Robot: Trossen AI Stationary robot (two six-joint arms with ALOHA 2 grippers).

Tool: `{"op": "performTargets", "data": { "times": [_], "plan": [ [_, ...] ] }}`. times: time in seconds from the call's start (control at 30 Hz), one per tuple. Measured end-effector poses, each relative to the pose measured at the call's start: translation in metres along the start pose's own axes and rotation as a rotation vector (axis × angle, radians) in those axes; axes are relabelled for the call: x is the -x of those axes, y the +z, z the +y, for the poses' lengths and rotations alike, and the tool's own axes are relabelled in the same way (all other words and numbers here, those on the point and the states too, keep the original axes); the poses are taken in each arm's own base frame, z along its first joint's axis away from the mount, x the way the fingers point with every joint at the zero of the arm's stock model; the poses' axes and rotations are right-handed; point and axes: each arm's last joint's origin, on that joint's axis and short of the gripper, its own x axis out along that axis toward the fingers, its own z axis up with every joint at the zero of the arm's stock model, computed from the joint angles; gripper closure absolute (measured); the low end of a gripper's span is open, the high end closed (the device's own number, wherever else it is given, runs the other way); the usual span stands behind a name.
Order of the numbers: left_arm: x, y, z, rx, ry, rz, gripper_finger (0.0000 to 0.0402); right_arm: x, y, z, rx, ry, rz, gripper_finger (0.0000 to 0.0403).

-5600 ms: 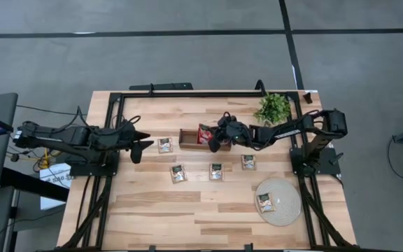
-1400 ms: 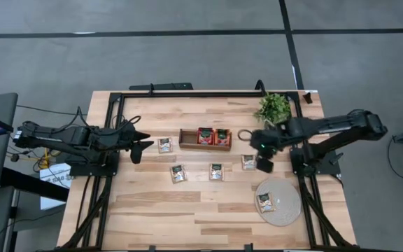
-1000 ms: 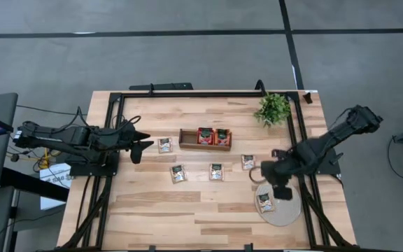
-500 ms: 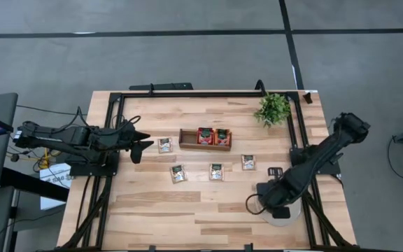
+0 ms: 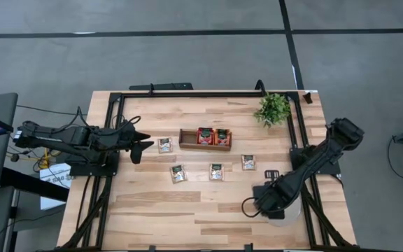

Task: Pick & Place Tea
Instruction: Put the brown tea bag into the left section of the wooden organizer

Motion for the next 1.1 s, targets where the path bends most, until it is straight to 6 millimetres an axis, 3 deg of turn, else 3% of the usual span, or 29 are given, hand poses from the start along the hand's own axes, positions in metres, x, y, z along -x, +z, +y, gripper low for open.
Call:
{"op": "performTargets", "data": {
  "times": [0.47,0.77,1.1],
  "plan": [
    [0.000,0.000,0.000,0.001,0.000,0.000,0.0225,-0.021,-0.001,-0.016,0.009,0.049,0.010,0.0284],
    [0.000,0.000,0.000,0.001,0.000,0.000,0.0225,-0.023,0.004,-0.020,0.039,0.083,-0.005,0.0286],
    [0.000,0.000,0.000,0.000,0.000,-0.001,0.0225,-0.031,0.002,-0.024,0.044,0.139,0.022,0.0311]
  ]
}}
